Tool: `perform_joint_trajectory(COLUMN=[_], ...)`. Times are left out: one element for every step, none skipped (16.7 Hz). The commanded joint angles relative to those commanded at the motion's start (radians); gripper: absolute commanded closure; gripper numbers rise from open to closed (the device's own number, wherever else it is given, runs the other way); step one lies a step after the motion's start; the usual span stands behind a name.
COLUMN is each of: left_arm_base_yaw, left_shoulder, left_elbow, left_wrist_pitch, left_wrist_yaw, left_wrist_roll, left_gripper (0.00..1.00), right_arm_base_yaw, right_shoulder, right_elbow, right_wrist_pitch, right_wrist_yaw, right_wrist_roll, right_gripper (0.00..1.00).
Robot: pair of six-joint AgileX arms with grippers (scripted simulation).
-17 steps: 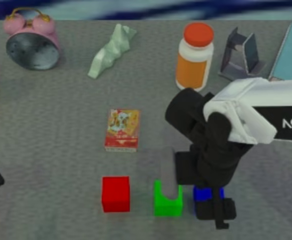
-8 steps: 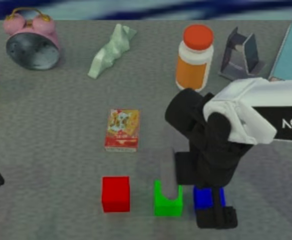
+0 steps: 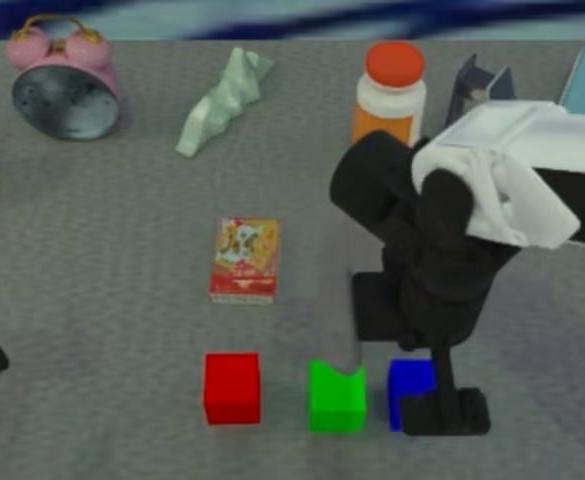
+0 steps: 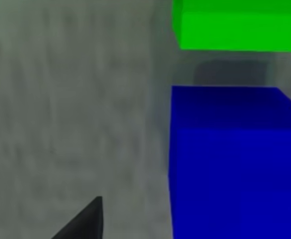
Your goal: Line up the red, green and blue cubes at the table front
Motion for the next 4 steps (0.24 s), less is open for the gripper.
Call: perform_joint_trajectory(left_arm_base_yaw=[0.000,0.000,0.000,0.000], left_shoulder=[0.000,0.000,0.000,0.000], left_elbow=[0.000,0.000,0.000,0.000], left_wrist_pitch=[0.000,0.000,0.000,0.000], left_wrist_yaw=[0.000,0.000,0.000,0.000], left_wrist_roll=[0.000,0.000,0.000,0.000], left_gripper=[0.00,0.00,0.00,0.00], right_arm_base_yaw=[0.000,-0.001,-0.001,-0.001], right_shoulder=[-0.013,-0.024,-0.032,-0.034], right_elbow=[0.021,0.036,0.045,0.047], right_wrist_pitch=[-0.033,-0.056,-0.068,-0.070], right_wrist_yaw=[0.000,0.000,0.000,0.000], right_wrist_roll=[0.000,0.000,0.001,0.001], right_gripper=[0.00,0.00,0.00,0.00])
